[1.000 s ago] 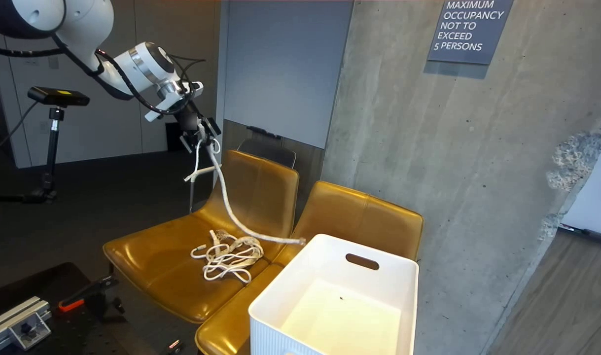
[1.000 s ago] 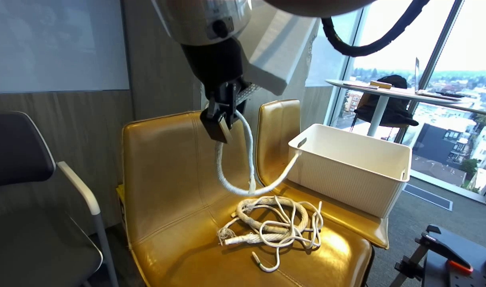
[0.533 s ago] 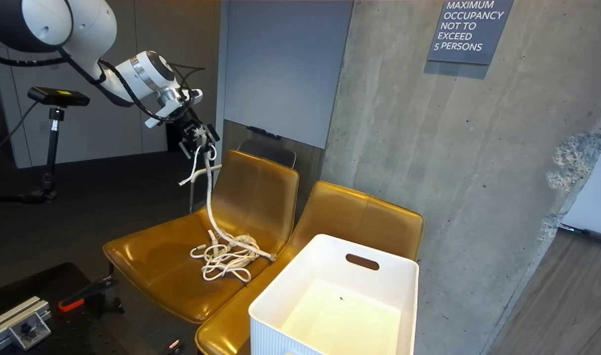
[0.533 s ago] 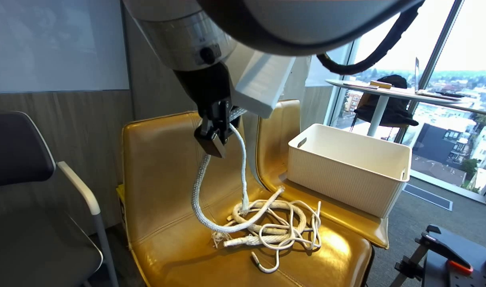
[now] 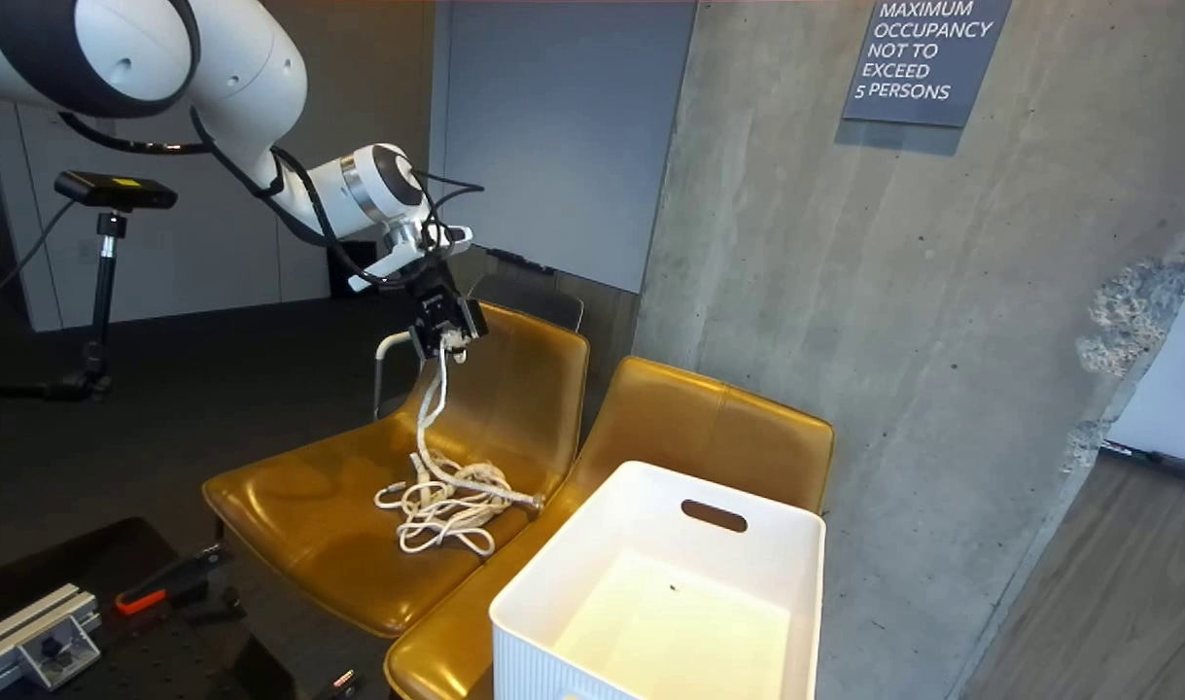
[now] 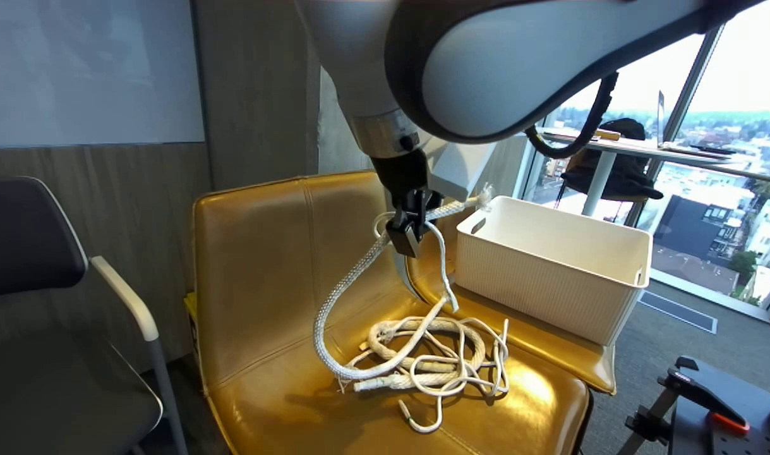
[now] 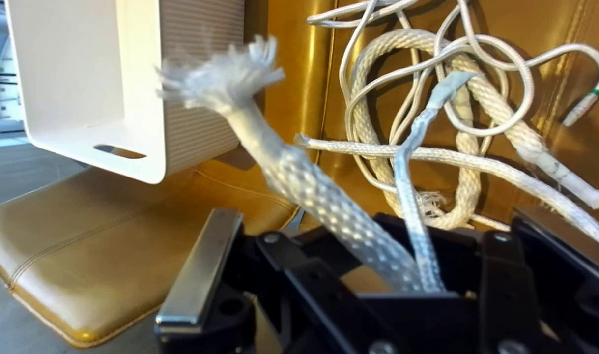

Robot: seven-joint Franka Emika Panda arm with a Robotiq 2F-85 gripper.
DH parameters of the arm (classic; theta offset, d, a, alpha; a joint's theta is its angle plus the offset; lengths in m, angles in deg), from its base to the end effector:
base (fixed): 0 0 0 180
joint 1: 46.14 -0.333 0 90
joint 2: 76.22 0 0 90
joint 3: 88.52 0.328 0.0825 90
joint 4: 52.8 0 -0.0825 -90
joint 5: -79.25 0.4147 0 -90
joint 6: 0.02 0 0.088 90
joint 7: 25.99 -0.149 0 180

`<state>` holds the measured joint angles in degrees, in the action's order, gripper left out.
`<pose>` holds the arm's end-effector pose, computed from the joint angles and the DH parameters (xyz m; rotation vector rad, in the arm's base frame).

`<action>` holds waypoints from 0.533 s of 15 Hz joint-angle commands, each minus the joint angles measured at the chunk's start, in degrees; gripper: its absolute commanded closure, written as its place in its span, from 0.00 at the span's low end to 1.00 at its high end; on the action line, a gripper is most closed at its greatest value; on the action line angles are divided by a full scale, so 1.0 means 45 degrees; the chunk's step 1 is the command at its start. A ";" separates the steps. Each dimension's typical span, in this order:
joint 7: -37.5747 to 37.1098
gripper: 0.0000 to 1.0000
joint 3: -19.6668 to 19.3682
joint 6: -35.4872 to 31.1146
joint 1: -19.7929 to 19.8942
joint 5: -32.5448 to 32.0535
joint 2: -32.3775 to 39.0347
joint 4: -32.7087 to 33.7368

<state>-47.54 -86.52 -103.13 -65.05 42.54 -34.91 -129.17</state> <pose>0.7221 0.1907 0.2595 2.5008 0.2689 -0.0245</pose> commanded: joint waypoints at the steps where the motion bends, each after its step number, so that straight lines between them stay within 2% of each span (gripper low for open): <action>1: 0.0539 0.94 0.0103 -0.1124 0.0469 0.1060 0.0427 -0.0480; 2: 0.0747 0.74 0.0109 -0.1634 0.0568 0.1318 0.0527 -0.0653; 3: 0.0997 0.72 0.0122 -0.2226 0.0687 0.1565 0.0578 -0.0913; 8: 0.2176 0.37 -0.0347 -0.4300 0.1315 0.1996 0.0150 -0.2230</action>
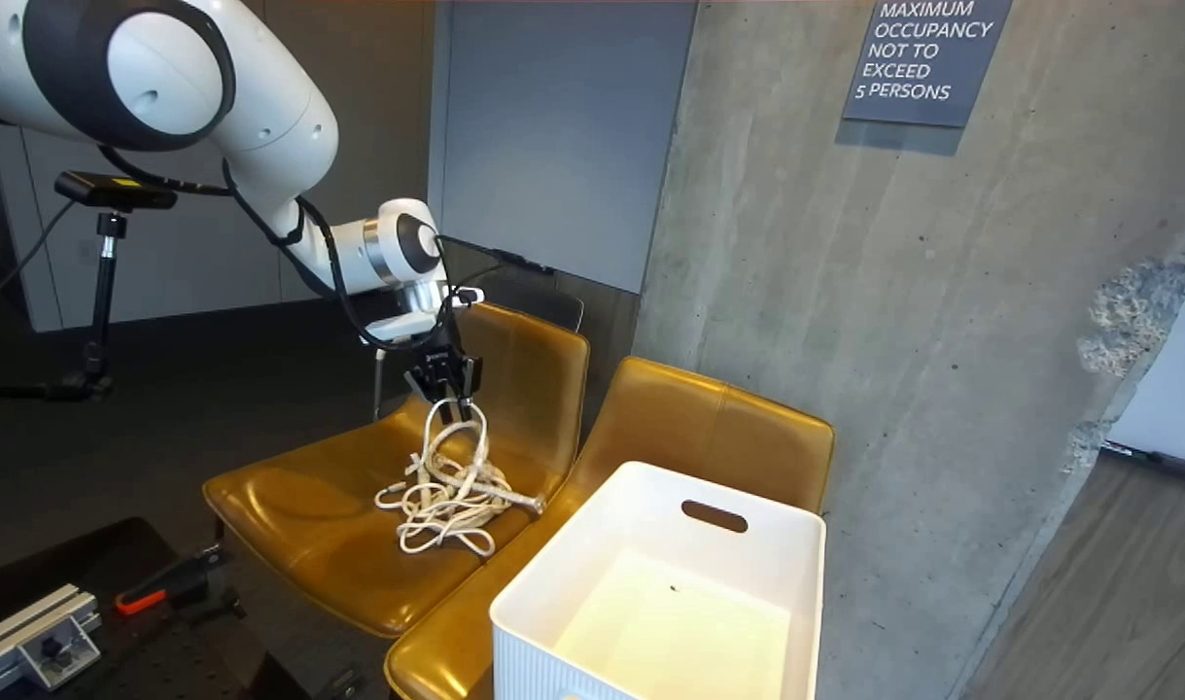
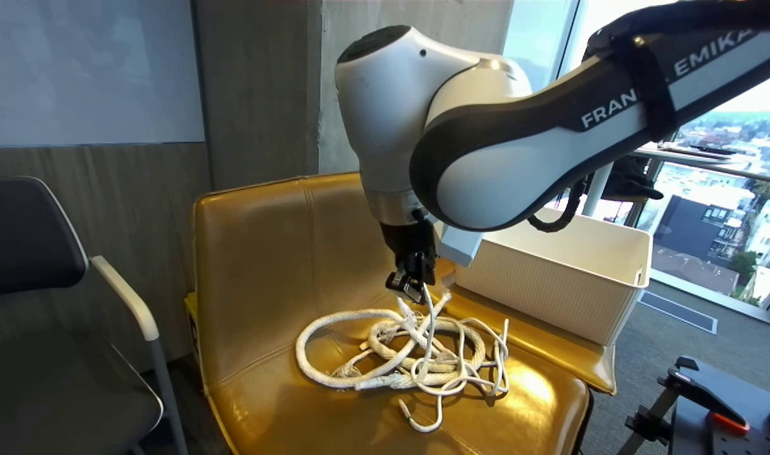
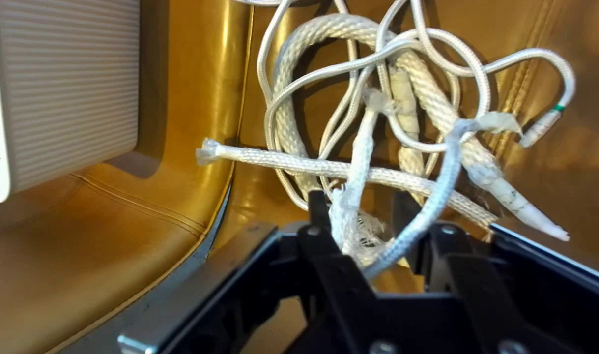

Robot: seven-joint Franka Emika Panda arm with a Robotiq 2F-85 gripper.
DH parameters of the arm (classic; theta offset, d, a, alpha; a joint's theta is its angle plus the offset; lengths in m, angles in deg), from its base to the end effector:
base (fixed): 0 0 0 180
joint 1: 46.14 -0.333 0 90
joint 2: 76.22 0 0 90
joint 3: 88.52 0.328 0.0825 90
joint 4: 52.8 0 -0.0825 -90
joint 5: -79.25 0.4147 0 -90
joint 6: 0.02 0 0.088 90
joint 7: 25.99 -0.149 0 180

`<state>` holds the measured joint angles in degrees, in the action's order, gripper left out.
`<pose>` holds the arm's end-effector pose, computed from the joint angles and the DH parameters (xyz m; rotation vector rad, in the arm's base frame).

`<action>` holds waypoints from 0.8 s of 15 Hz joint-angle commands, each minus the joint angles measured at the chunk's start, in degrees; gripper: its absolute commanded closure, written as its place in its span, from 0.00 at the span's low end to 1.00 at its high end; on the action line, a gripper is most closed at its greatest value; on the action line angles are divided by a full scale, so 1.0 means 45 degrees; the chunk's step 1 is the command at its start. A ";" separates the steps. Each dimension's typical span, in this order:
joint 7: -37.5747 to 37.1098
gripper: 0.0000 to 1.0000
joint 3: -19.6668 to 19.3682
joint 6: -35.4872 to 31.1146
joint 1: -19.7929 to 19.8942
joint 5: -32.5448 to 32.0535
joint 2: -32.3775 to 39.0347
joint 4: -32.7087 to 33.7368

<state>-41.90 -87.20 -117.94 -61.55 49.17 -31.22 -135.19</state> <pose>0.7217 0.1672 0.1679 2.6594 0.3982 -0.0467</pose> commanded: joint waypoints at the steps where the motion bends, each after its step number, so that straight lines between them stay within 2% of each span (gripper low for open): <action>1: 0.1272 0.28 -0.0259 -0.1289 0.0802 0.0654 -0.0851 -0.1102; 5: 0.3379 0.01 -0.0303 -0.1935 0.2229 0.1545 -0.1592 -0.1562; 9: 0.6786 0.00 0.0528 -0.1306 0.3665 0.3610 -0.2247 -0.1619; 12: 0.8674 0.00 0.1210 -0.1079 0.4004 0.4831 -0.2956 -0.2241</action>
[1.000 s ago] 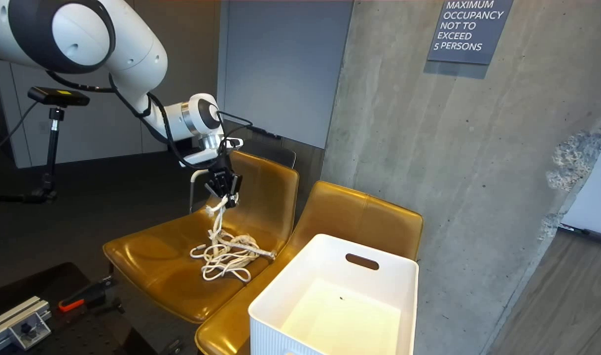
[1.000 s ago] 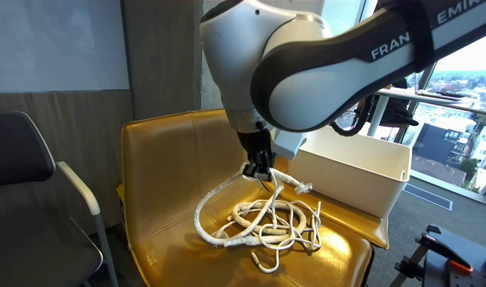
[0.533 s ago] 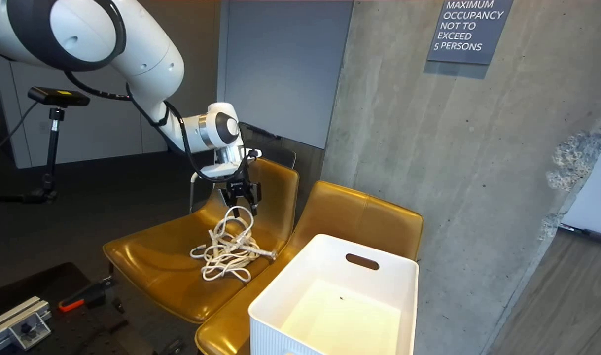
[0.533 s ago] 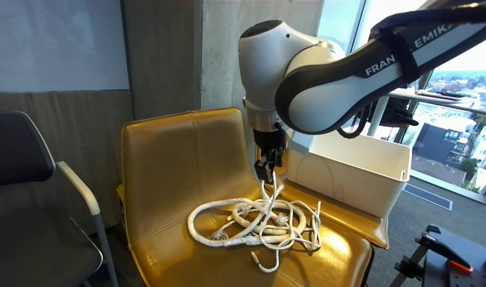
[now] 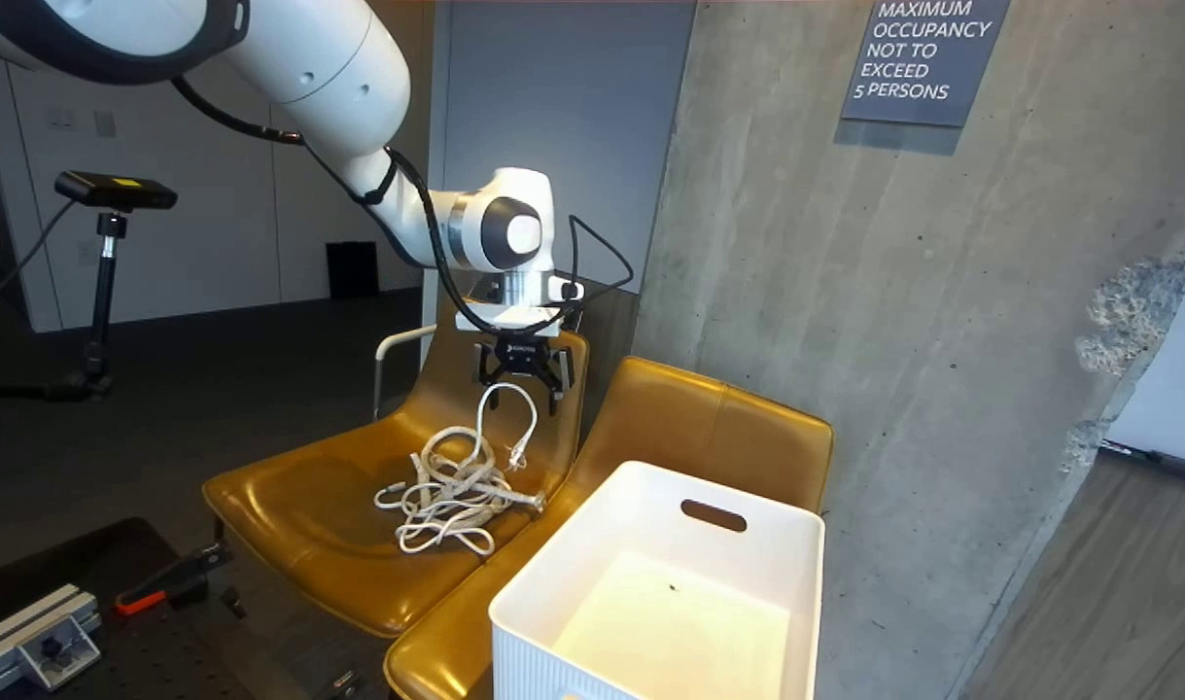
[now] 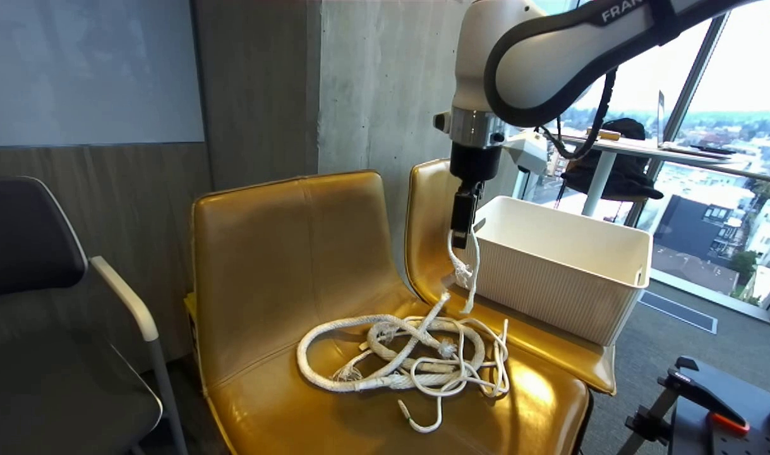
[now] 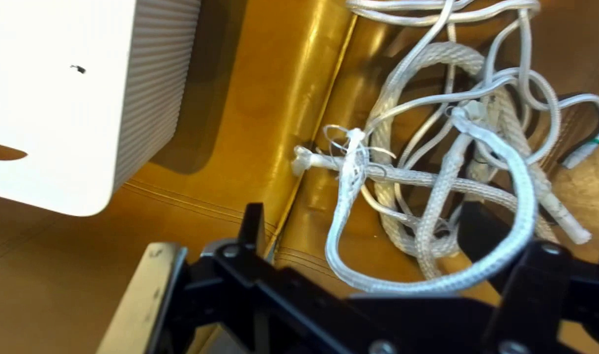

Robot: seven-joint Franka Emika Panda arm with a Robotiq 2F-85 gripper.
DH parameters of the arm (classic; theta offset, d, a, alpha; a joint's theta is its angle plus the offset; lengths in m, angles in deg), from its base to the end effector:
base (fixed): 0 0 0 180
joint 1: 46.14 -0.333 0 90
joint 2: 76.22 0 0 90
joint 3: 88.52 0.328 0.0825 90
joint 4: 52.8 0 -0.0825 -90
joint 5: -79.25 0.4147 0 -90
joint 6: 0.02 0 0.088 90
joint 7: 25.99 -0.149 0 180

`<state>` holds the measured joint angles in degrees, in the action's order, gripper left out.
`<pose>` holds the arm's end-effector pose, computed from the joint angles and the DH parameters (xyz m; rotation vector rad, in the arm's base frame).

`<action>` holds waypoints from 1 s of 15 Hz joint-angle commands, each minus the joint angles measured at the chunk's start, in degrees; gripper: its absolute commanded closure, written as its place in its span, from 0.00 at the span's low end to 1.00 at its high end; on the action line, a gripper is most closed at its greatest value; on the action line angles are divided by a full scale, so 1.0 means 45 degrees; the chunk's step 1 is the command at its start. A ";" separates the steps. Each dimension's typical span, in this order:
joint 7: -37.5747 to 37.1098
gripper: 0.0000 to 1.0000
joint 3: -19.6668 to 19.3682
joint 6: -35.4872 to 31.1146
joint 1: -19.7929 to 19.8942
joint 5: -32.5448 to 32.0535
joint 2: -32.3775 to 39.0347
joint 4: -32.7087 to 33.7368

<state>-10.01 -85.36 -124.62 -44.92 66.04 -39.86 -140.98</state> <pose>0.7387 0.0037 0.2338 2.9155 0.6412 -0.0242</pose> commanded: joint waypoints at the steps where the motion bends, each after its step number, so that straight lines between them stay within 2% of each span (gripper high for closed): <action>1: 0.2159 0.00 0.1027 0.0523 0.0345 0.1416 -0.1227 -0.1133; 3: 0.3250 0.00 0.1480 0.0763 0.0371 0.2081 -0.1607 -0.1522; 6: 0.5074 0.00 0.2031 0.1841 0.0758 0.3531 -0.1314 -0.1036; 9: 0.6078 0.00 0.1876 0.3201 0.0929 0.4572 -0.0884 -0.0131; 12: 0.6437 0.00 0.1696 0.4379 0.1115 0.5130 -0.0593 0.0877; 15: 0.6243 0.00 0.1560 0.4722 0.0851 0.5120 -0.0402 0.1233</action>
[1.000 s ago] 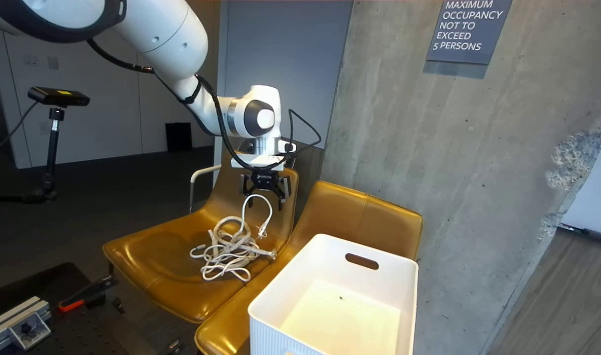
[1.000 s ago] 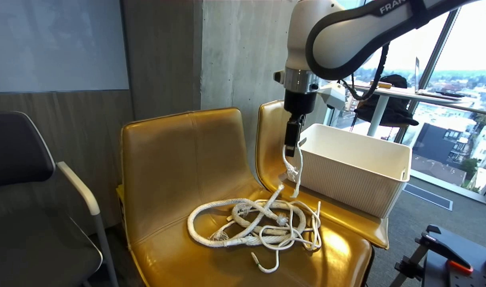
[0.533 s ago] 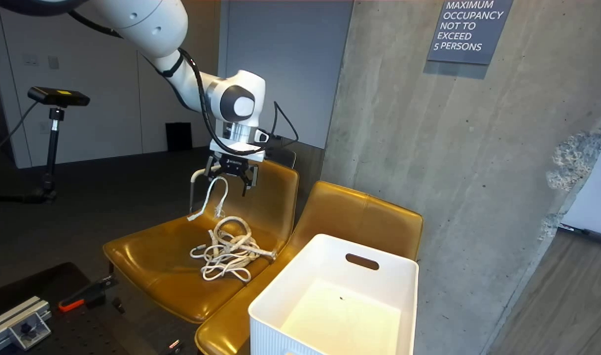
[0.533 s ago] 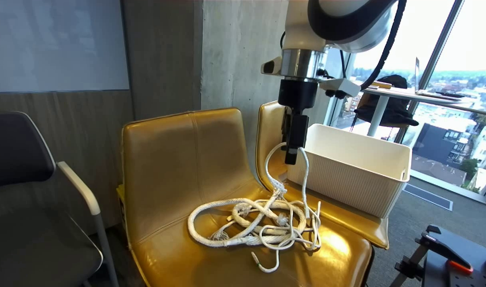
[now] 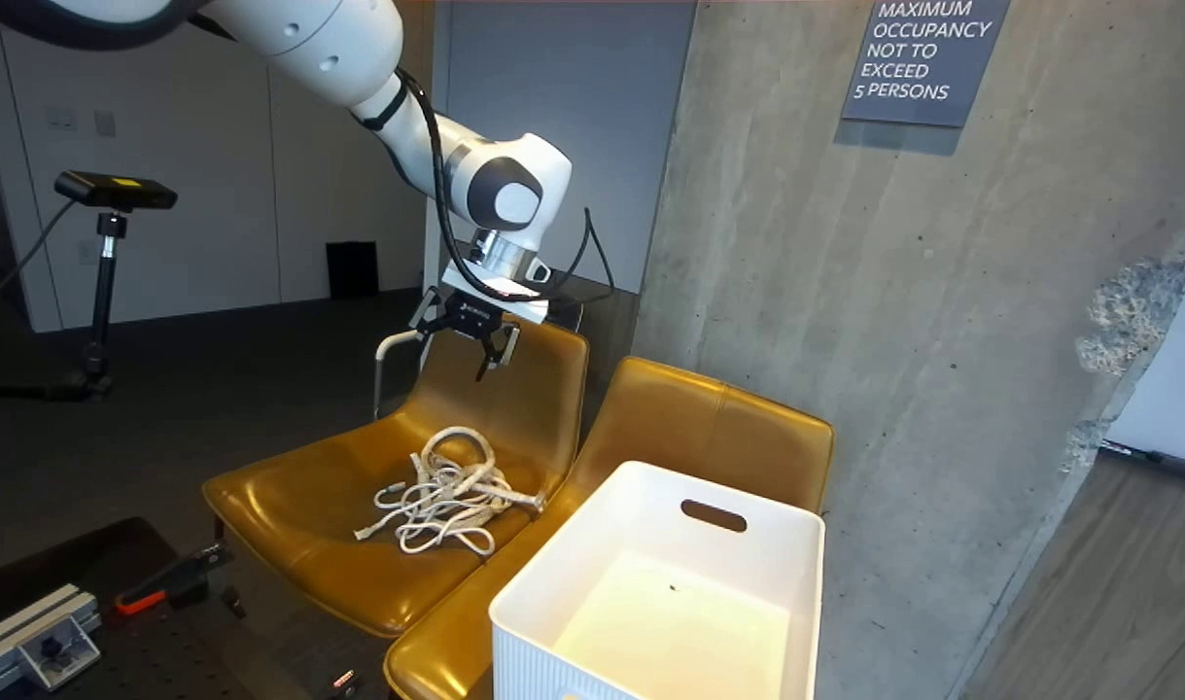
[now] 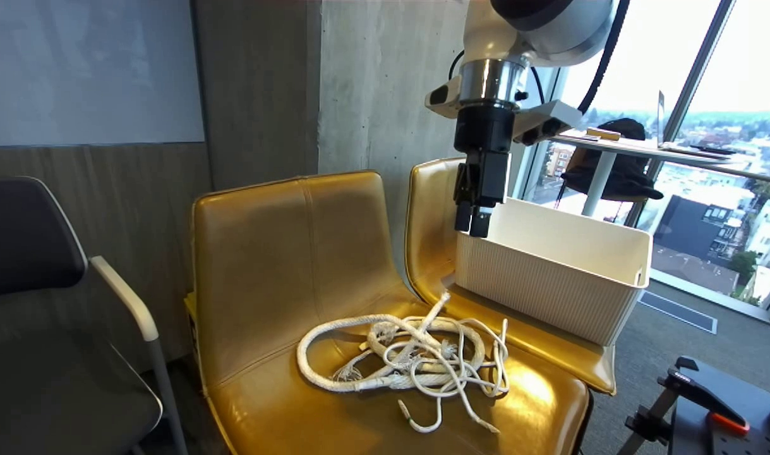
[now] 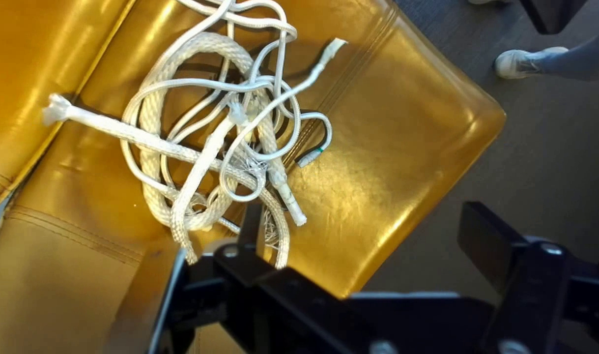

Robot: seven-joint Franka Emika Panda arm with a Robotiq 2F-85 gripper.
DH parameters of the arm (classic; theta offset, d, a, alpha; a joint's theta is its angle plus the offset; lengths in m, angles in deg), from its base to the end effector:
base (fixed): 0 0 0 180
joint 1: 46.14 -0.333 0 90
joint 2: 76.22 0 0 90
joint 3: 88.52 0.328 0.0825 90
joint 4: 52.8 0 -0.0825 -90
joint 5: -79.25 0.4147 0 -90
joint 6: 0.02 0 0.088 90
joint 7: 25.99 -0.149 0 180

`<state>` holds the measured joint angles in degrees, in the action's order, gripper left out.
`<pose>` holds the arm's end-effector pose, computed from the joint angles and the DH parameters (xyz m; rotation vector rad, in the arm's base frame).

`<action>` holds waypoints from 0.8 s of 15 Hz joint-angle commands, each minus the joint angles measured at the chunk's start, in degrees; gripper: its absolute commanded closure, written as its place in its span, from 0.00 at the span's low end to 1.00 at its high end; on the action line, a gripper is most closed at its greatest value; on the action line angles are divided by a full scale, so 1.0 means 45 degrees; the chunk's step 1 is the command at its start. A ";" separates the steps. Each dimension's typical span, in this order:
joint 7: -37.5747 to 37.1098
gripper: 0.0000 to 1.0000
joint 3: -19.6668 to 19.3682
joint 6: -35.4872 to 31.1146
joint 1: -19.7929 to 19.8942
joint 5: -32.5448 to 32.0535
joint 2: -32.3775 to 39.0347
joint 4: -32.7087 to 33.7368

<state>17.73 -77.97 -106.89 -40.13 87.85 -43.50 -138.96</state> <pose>0.7038 0.0584 0.2809 -2.6380 -1.0617 0.1559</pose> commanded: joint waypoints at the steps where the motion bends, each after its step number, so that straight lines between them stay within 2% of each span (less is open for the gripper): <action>1: -0.0081 0.00 -0.0152 0.0520 -0.0345 0.0124 0.0384 0.0683; 5: -0.0205 0.00 -0.0371 -0.0005 -0.0563 -0.0281 0.0445 0.0688; 12: -0.0037 0.00 -0.0338 0.0028 -0.0487 -0.0035 0.0369 0.0449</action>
<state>17.46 -79.05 -106.95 -41.96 87.45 -41.84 -137.10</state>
